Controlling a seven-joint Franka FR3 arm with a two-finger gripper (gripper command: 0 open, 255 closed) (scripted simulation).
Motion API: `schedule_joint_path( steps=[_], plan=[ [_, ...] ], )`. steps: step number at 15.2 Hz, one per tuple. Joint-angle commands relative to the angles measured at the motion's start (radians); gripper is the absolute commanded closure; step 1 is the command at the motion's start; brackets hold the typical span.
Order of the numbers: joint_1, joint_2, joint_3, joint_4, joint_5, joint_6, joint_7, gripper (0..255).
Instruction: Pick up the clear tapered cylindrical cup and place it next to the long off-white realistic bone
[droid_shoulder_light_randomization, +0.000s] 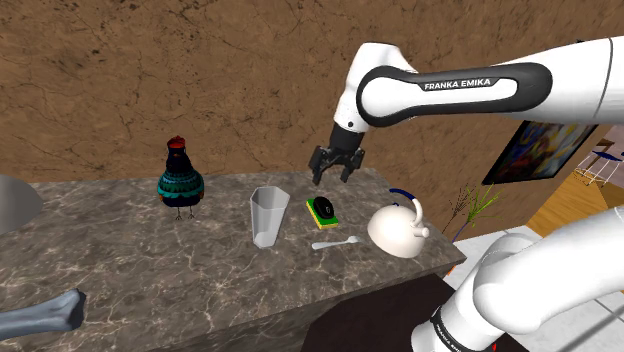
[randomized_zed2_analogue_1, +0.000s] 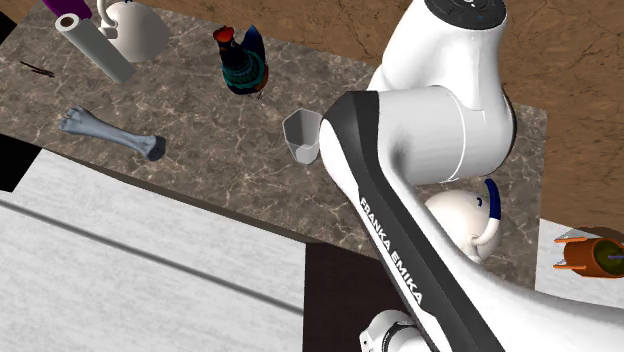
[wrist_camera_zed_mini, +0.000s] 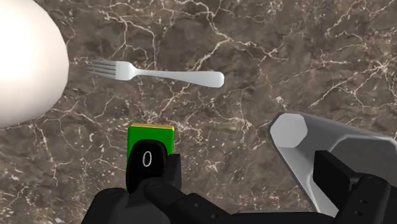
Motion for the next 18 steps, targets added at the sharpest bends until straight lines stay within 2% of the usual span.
schedule_joint_path(
  steps=[1, 8, 15, 18],
  plan=[
    [0.006, 0.075, 0.022, 0.029, 0.005, 0.056, 0.025, 0],
    [0.024, 0.305, 0.082, 0.142, -0.011, 0.201, 0.110, 0],
    [0.029, 0.358, 0.089, 0.101, -0.018, 0.295, 0.117, 0],
    [0.029, 0.363, 0.089, 0.098, -0.019, 0.303, 0.118, 0]
  ],
)
